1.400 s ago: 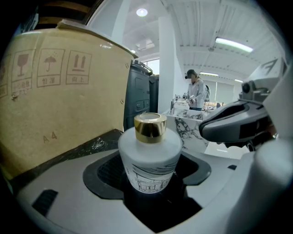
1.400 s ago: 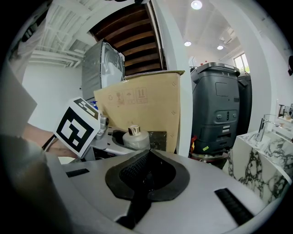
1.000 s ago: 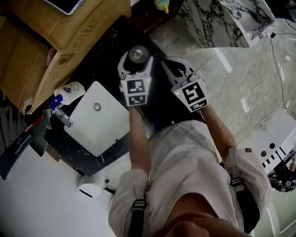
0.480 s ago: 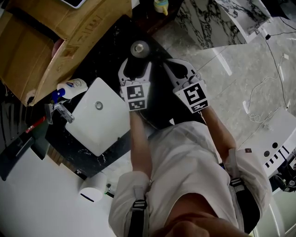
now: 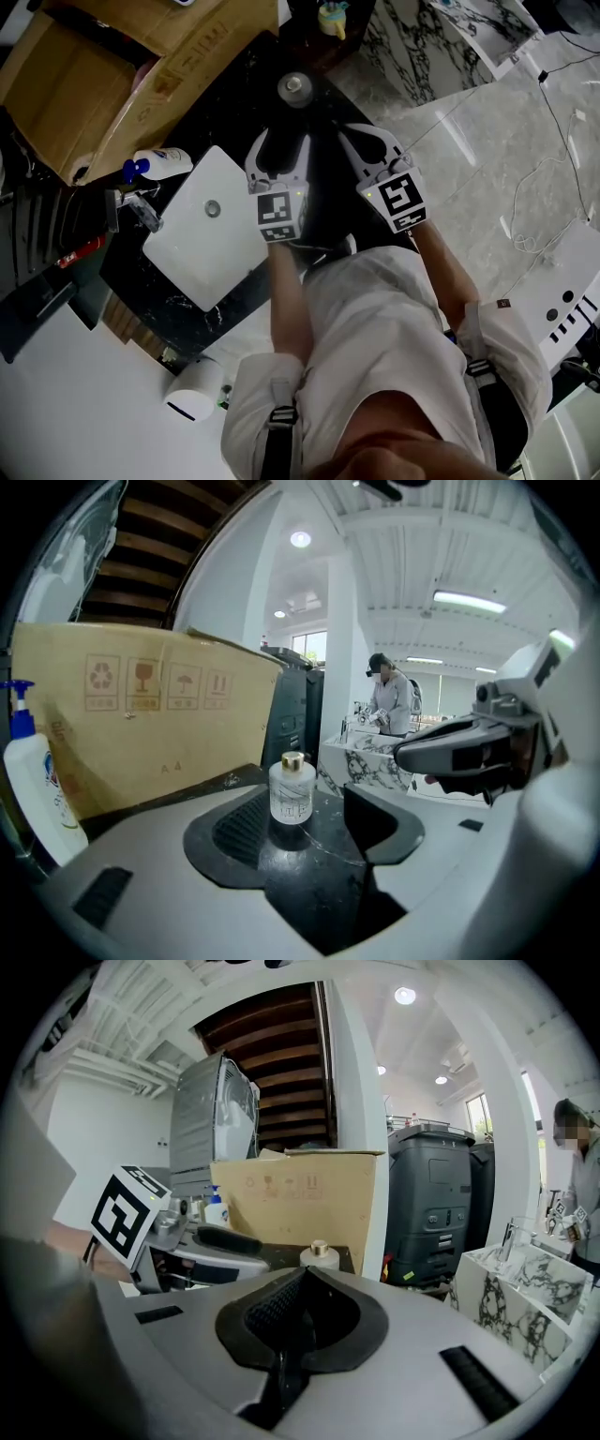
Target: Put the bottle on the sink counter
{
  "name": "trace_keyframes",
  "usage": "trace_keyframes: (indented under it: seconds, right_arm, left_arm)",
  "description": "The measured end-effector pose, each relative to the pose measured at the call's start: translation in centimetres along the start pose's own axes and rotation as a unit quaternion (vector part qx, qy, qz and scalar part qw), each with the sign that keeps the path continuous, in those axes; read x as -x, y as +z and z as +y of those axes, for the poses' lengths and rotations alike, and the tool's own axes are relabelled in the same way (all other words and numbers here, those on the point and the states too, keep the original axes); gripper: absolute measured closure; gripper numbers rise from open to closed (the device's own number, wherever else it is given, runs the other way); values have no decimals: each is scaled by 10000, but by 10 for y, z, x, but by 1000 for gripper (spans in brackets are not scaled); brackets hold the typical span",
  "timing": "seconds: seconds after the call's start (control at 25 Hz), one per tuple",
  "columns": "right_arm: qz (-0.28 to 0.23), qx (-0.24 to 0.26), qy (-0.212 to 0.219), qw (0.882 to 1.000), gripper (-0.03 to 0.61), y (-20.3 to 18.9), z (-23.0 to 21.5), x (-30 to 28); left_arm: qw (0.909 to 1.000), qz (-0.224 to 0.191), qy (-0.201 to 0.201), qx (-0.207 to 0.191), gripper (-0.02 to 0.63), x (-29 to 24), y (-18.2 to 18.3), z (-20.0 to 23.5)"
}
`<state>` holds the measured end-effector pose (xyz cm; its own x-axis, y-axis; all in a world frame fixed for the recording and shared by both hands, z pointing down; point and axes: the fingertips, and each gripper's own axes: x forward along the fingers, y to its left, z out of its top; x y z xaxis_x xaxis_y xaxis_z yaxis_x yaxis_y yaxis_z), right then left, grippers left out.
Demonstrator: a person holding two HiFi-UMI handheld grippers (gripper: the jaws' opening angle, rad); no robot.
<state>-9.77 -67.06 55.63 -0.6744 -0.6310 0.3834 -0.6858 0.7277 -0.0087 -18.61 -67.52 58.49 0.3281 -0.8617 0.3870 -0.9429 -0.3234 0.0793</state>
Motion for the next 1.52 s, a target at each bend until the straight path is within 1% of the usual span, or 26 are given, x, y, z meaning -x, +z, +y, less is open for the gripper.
trace_keyframes:
  seconds: [0.16, 0.4, 0.48, 0.64, 0.8, 1.12, 1.52]
  right_arm:
    - [-211, 42, -33, 9998, 580, 15, 13, 15]
    - [-615, 135, -41, 9980, 580, 41, 27, 41]
    - [-631, 242, -43, 9977, 580, 46, 32, 49]
    - [-578, 367, -110, 9976, 580, 49, 40, 64]
    - [-553, 320, -170, 9978, 580, 46, 48, 73]
    - [-577, 279, -191, 9978, 580, 44, 60, 77]
    - [-623, 185, -200, 9977, 580, 45, 63, 76]
  left_arm:
    - [9995, -294, -82, -6, 411, 24, 18, -5]
    - [9975, -693, -157, -31, 560, 61, 43, -11]
    - [9971, -741, -189, -13, 589, 73, 45, -12]
    - [9961, -820, -330, 27, 598, 91, 48, -20]
    - [9958, -817, -409, 95, 600, 102, 44, -29]
    - [9952, -856, -469, 8, 600, 110, 43, -32]
    - [9950, -860, -499, -3, 600, 111, 41, -30]
